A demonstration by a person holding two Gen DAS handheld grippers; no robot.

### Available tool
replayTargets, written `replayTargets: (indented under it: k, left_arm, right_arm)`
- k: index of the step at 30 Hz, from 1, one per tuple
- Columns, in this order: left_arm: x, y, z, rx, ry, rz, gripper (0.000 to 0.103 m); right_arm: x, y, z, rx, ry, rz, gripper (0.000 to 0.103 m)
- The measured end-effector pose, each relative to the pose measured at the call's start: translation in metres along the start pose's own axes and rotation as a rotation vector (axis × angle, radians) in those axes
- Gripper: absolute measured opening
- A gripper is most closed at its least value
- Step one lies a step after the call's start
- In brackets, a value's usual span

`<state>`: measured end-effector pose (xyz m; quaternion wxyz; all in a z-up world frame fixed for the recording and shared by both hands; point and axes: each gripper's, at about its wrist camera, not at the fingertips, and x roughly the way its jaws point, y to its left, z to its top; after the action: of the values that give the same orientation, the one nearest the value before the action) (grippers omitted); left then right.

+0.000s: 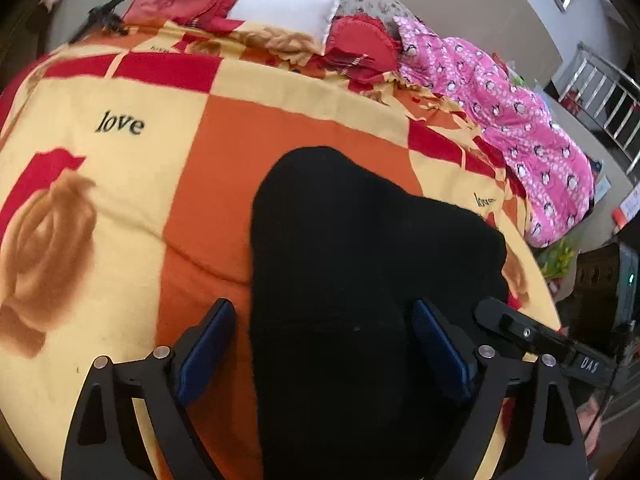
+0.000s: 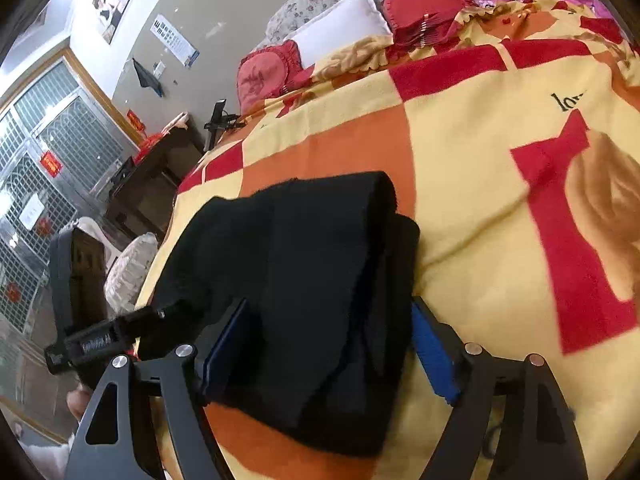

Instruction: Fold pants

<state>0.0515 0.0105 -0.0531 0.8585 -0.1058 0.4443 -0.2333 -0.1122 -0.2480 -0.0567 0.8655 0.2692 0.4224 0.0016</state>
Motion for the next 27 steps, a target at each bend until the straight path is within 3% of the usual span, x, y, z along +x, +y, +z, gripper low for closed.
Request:
replayTargets:
  k: [1,2,4,8,14,17,20,21,23,25,27]
  left_arm:
    - [0.002,-0.002,0.001,0.023,0.005,-0.003,0.085]
    - [0.002,-0.003,0.003,0.032,0.011,-0.032,0.071]
    - [-0.002,-0.004,0.008,0.044,0.003,-0.025,0.057]
    - [-0.013,-0.003,0.026,0.063,-0.009,-0.057,0.047]
    - [-0.025,0.001,0.059,0.082,-0.098,-0.022,0.047]
    - [-0.012,0.010,0.066,0.057,-0.078,0.002,0.049]
    - [0.018,0.020,0.065,0.036,-0.007,0.092,0.055]
    - [0.029,0.023,0.064,0.025,0.027,0.120,0.063]
    - [0.032,0.034,0.060,-0.024,-0.001,0.116,0.078]
    - [0.027,0.037,0.060,-0.028,0.007,0.120,0.079]
    - [0.018,0.035,0.063,-0.023,-0.014,0.144,0.078]
  right_arm:
    - [0.001,0.003,0.001,-0.006,0.002,-0.014,0.075]
    - [0.000,0.006,0.001,-0.018,0.000,-0.028,0.070]
    - [-0.004,0.011,0.003,-0.038,-0.008,-0.036,0.062]
    - [-0.016,0.023,0.016,-0.074,-0.029,-0.015,0.056]
    - [-0.015,0.046,0.053,-0.124,-0.082,-0.027,0.056]
    - [0.001,0.050,0.070,-0.141,-0.079,-0.040,0.056]
    - [0.030,0.042,0.077,-0.138,-0.029,-0.074,0.059]
    - [0.039,0.040,0.075,-0.144,-0.007,-0.098,0.059]
    - [0.059,0.029,0.069,-0.151,0.046,-0.170,0.063]
    - [0.054,0.021,0.066,-0.114,0.027,-0.127,0.064]
    - [0.042,0.023,0.067,-0.121,0.009,-0.138,0.064]
